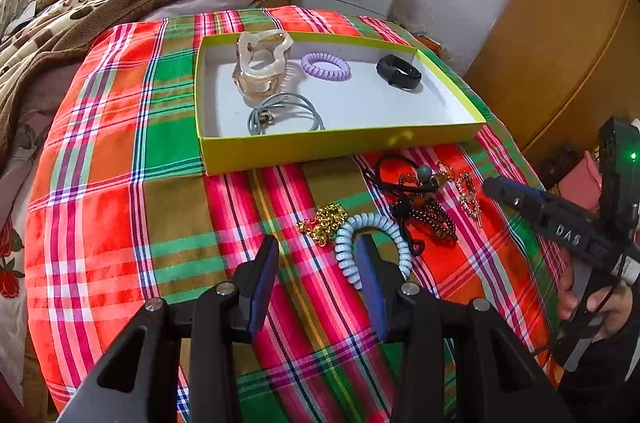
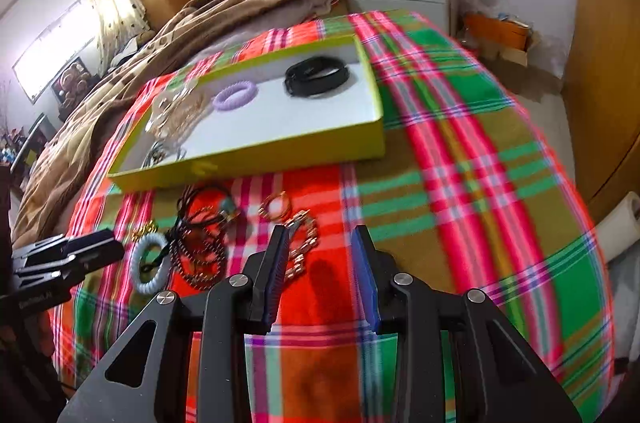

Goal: Organize jewelry
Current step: 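Move the left tool to the light-blue coil while the right tool approaches the gold chain clip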

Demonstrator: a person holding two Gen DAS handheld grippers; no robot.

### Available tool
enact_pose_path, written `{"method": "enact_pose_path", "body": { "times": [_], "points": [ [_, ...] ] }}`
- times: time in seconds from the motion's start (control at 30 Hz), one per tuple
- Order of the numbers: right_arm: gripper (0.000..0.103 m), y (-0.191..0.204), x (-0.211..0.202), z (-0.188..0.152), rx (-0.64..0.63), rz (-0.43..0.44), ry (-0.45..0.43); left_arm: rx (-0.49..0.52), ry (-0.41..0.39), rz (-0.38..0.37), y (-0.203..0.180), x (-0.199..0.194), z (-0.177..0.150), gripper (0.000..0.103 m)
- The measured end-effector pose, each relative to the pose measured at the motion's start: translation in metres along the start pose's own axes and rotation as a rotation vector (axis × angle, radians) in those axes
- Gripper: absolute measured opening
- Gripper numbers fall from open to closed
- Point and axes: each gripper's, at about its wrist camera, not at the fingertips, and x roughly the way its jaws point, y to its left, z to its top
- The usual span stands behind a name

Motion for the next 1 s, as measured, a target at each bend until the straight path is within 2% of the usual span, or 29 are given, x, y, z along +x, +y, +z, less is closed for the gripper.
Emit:
{"method": "enact_pose_path", "body": {
  "times": [0.27, 0.53, 0.67, 0.77, 1.0],
  "points": [
    [0.034, 0.023, 0.013, -0.004, -0.084, -0.069, 0.020, -0.006, 0.003, 0.002, 0.004, -0.002, -0.003, 0.042],
    [0.034, 0.029, 0.015, -0.006, -0.134, -0.123, 0.018, -0.011, 0.011, 0.009, 0.005, -0.001, -0.004, 0.042],
    [0.033, 0.029, 0.013, -0.008, -0.137, -0.122, 0.012, -0.011, 0.012, 0.017, 0.004, -0.001, -0.004, 0.042],
    [0.026, 0.026, 0.010, -0.010, -0.126, -0.114, -0.001, -0.008, 0.015, 0.019, 0.001, -0.002, -0.005, 0.042],
    [0.025, 0.016, 0.004, -0.012, -0.096, -0.084, -0.026, 0.012, 0.021, 0.020, -0.009, -0.002, -0.007, 0.042]
  ]
}}
